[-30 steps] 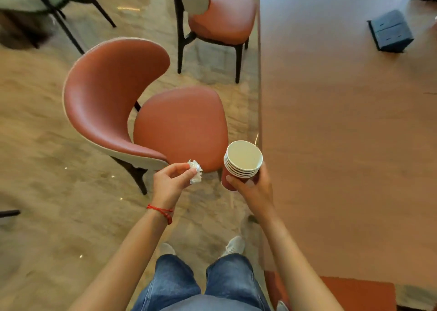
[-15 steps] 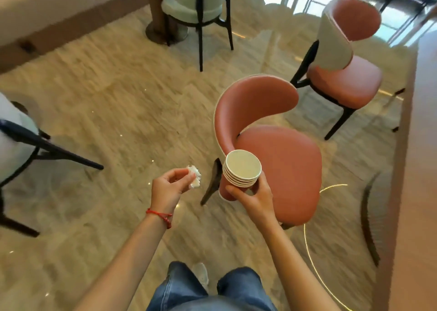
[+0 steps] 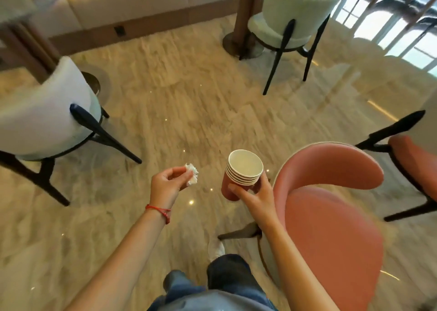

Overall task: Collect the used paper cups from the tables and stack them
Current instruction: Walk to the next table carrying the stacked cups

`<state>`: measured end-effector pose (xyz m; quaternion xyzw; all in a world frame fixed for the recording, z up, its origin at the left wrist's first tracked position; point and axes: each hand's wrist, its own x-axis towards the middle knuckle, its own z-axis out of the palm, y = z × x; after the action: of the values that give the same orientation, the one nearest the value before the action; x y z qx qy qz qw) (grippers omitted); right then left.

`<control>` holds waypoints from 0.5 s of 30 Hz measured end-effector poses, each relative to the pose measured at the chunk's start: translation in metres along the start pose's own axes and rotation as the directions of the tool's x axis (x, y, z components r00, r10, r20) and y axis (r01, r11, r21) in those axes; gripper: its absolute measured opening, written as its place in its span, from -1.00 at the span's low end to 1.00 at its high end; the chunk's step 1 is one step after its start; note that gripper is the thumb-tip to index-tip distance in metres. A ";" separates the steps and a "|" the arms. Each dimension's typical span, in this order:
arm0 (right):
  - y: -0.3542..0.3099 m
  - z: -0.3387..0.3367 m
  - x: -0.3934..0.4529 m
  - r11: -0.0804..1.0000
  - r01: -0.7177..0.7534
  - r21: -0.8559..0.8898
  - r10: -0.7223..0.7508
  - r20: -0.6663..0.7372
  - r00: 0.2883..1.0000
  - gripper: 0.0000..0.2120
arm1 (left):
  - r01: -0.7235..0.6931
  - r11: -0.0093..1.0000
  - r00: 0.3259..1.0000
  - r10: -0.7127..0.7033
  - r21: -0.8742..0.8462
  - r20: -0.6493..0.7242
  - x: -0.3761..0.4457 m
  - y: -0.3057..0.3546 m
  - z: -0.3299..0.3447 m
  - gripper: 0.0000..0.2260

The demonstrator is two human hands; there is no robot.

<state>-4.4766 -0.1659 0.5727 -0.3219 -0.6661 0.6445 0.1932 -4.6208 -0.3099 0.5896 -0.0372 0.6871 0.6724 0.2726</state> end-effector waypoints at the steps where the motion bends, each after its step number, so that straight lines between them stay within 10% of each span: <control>1: -0.004 0.001 0.016 1.000 -0.003 0.002 0.003 0.018 1.000 -0.43 | -0.002 1.000 1.000 0.002 -0.002 -0.017 0.010 0.007 0.003 -0.89; 15: -0.042 0.077 0.261 1.000 -0.004 0.008 0.003 0.118 0.993 -0.47 | -0.035 0.999 0.988 0.035 0.004 -0.149 0.220 0.097 0.019 -0.87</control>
<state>-4.7234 -0.0441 0.5654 -0.2836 -0.6732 0.6655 0.1534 -4.8414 -0.2137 0.5850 -0.0750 0.7066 0.6719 0.2089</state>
